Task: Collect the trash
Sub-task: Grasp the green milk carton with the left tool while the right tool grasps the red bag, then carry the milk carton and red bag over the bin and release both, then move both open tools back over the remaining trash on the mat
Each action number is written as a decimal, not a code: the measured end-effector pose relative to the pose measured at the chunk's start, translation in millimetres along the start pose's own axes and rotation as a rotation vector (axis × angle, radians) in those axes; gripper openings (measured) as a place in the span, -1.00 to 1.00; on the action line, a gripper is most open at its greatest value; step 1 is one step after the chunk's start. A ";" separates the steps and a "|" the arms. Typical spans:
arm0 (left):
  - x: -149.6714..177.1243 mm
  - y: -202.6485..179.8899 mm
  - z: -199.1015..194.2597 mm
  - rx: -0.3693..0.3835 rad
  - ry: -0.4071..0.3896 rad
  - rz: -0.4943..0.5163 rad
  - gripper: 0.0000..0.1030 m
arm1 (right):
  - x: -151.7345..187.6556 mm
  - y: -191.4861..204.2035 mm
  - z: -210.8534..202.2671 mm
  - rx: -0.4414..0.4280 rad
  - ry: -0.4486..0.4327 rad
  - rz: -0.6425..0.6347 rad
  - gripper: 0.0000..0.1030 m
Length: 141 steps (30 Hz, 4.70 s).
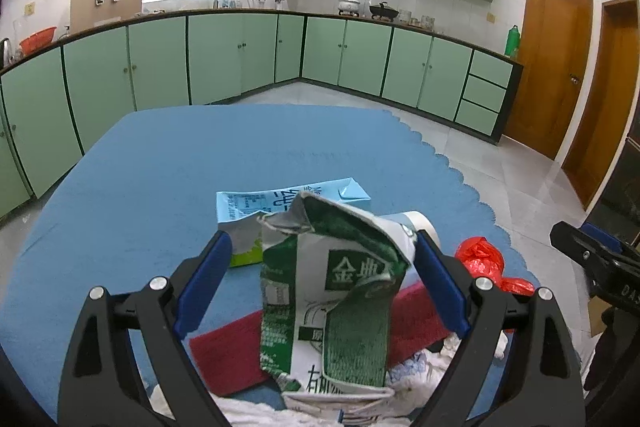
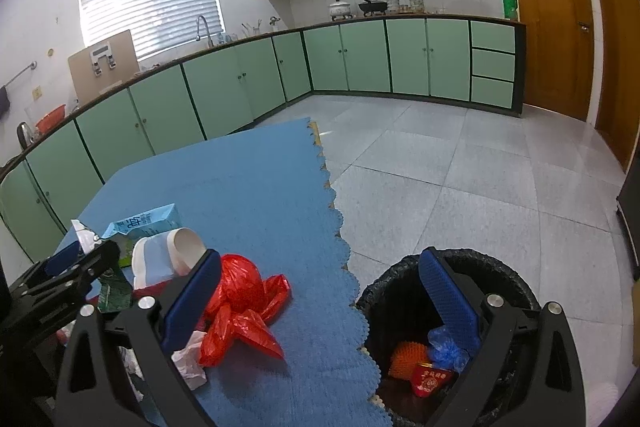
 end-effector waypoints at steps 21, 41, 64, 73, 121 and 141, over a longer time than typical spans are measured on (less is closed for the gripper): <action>1.5 -2.4 2.6 0.016 -0.024 -0.003 0.35 | 30.2 47.3 35.2 -0.146 0.161 -0.084 0.47; -11.6 8.7 -16.5 -0.002 -0.082 0.008 0.34 | 14.6 46.9 18.4 -0.221 0.134 -0.076 -0.31; -75.9 -47.4 -56.7 0.141 -0.248 0.026 0.34 | -52.1 13.1 -51.8 -0.171 -0.074 -0.056 -0.31; -80.0 -115.9 -39.5 0.253 -0.240 0.059 0.34 | -64.9 -49.4 -68.9 -0.045 -0.119 -0.002 -0.31; -31.3 -303.0 99.9 0.401 0.051 0.175 0.55 | -5.3 -227.7 -0.3 0.220 0.049 0.149 0.78; -55.1 -151.7 -11.8 0.211 -0.085 0.121 0.69 | -35.6 -112.2 -65.3 0.076 -0.096 0.124 0.88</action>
Point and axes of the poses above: each gripper's, at about its wrist camera, not at the fingertips, and z roughly the way its jaws point, y to its left, x to its underside, the point moved 5 cm from there along z, roughly the way its jaws point, and after that the axes turned 3 degrees about z, right-handed, at the moved point
